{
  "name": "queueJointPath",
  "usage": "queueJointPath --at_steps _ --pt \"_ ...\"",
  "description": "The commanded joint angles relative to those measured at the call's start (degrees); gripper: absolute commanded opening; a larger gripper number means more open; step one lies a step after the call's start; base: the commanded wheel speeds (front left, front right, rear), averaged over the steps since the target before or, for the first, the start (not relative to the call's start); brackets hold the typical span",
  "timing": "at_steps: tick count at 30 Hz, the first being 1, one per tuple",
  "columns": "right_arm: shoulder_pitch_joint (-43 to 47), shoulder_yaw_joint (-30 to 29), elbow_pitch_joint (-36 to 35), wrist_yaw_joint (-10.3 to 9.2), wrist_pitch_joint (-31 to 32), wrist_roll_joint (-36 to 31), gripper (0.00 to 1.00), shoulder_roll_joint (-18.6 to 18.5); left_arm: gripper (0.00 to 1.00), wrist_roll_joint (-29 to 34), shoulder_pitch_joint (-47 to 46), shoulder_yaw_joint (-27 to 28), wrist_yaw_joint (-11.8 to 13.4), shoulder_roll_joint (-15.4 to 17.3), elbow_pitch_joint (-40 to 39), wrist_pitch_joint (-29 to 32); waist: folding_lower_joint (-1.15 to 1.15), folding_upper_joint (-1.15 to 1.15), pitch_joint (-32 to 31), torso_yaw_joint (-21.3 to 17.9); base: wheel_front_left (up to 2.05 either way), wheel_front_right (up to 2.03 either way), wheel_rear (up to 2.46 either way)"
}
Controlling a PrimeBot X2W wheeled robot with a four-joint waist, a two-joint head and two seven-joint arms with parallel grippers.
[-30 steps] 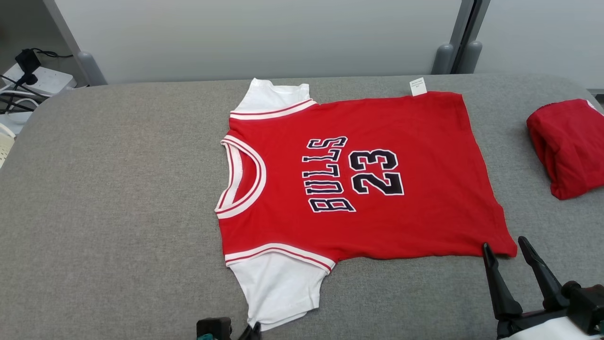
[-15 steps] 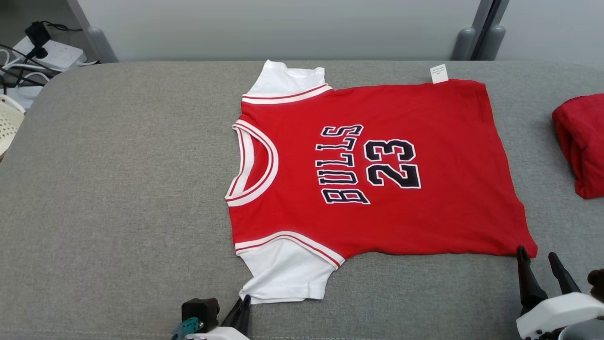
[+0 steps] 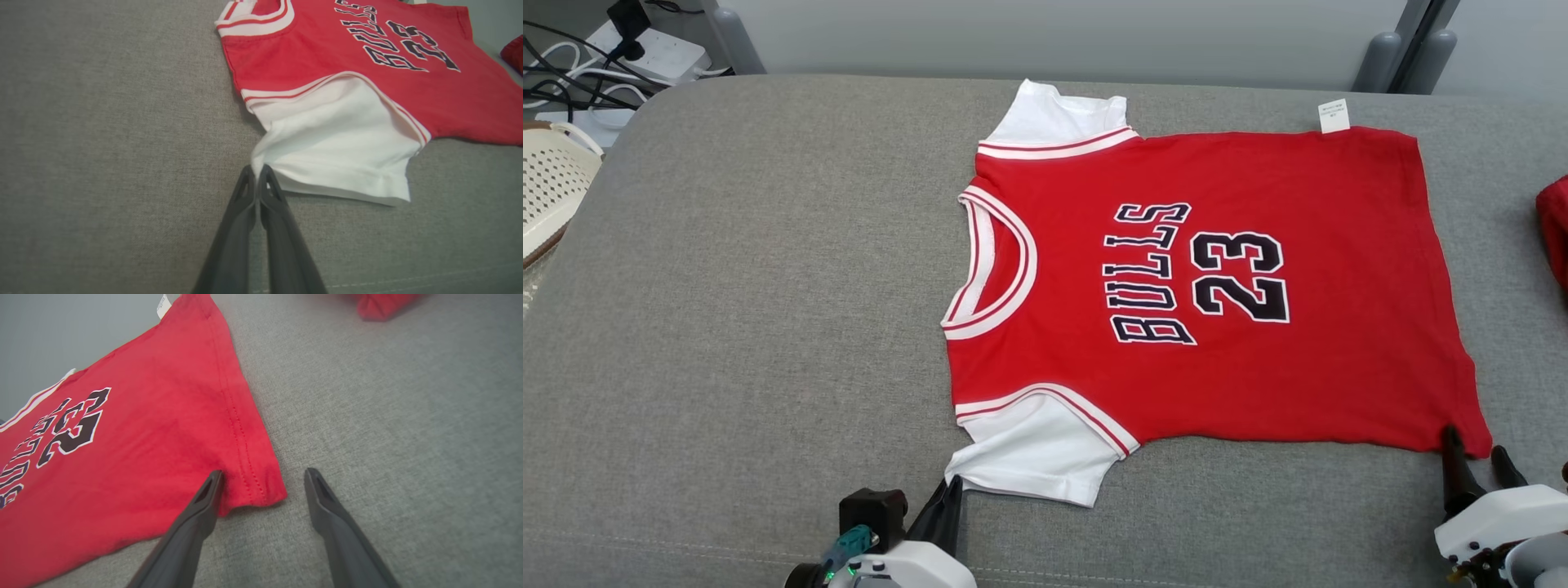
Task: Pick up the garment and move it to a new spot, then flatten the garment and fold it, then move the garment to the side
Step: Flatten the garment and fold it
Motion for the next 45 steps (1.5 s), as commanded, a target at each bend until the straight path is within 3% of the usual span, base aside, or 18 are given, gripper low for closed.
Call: queueJointPath --at_steps 1,2,3,4,6,14,20,31,40,45 --pt "-1.03 1.4 -0.43 -0.01 -0.87 0.72 1.0 -1.33 0.0 0.73 -1.04 1.62 0.68 1.24 -1.7 -0.23 0.0 0.0 0.18 0.13 0.0 0.0 0.0" --pt "-1.03 1.66 -0.2 -0.01 -0.97 1.32 0.87 -1.42 0.0 0.79 -0.9 1.62 0.91 1.51 -2.22 -0.09 0.0 0.0 0.25 0.17 0.0 0.0 0.0" --pt "-1.04 2.0 -0.03 -0.01 -1.06 1.8 0.59 -1.57 0.0 0.83 -0.77 1.65 1.14 1.81 -2.69 0.04 0.0 0.0 0.29 0.18 0.0 0.0 0.0" --pt "-1.08 2.36 0.12 -0.01 -1.16 2.15 0.46 -1.73 0.0 0.88 -0.66 1.69 1.37 2.13 -3.11 0.16 0.0 0.0 0.3 0.19 0.0 0.0 0.0" --pt "-1.13 3.03 0.46 -0.01 -1.32 2.77 0.0 -1.94 0.0 0.98 -0.46 1.77 1.82 2.76 -3.83 0.46 0.0 0.0 0.26 0.15 0.0 0.0 0.0" --pt "0.03 5.3 -1.39 -0.01 -1.63 4.96 0.0 -3.22 0.0 1.28 -0.14 2.54 3.05 4.4 -7.93 0.26 0.0 0.0 -0.17 -0.2 0.0 0.0 0.0" --pt "2.55 7.14 -7.0 -0.01 -1.71 5.32 0.0 -5.75 0.0 2.17 1.1 4.83 3.52 6.46 -17.47 -1.86 0.0 0.0 -0.51 -0.55 0.0 0.0 0.0" --pt "11.19 8.37 -17.44 -0.01 2.38 6.57 0.0 -11.31 0.0 3.39 7.23 3.87 8.33 16.16 -39.17 7.16 0.0 0.0 -2.64 -0.54 0.0 0.0 0.0" --pt "22.18 3.83 -27.87 -0.01 10.75 3.95 0.0 -14.98 0.0 4.02 10.84 0.71 11.52 23.81 -52.13 18.27 0.0 0.0 -3.2 -1.09 0.0 0.0 0.0" --pt "22.84 -2.16 -32.18 -0.01 14.98 2.17 0.0 -12.18 0.0 3.03 9.43 1.5 11.35 22.12 -51.98 17.78 0.0 0.0 -2.47 -1.92 0.0 0.0 0.0"
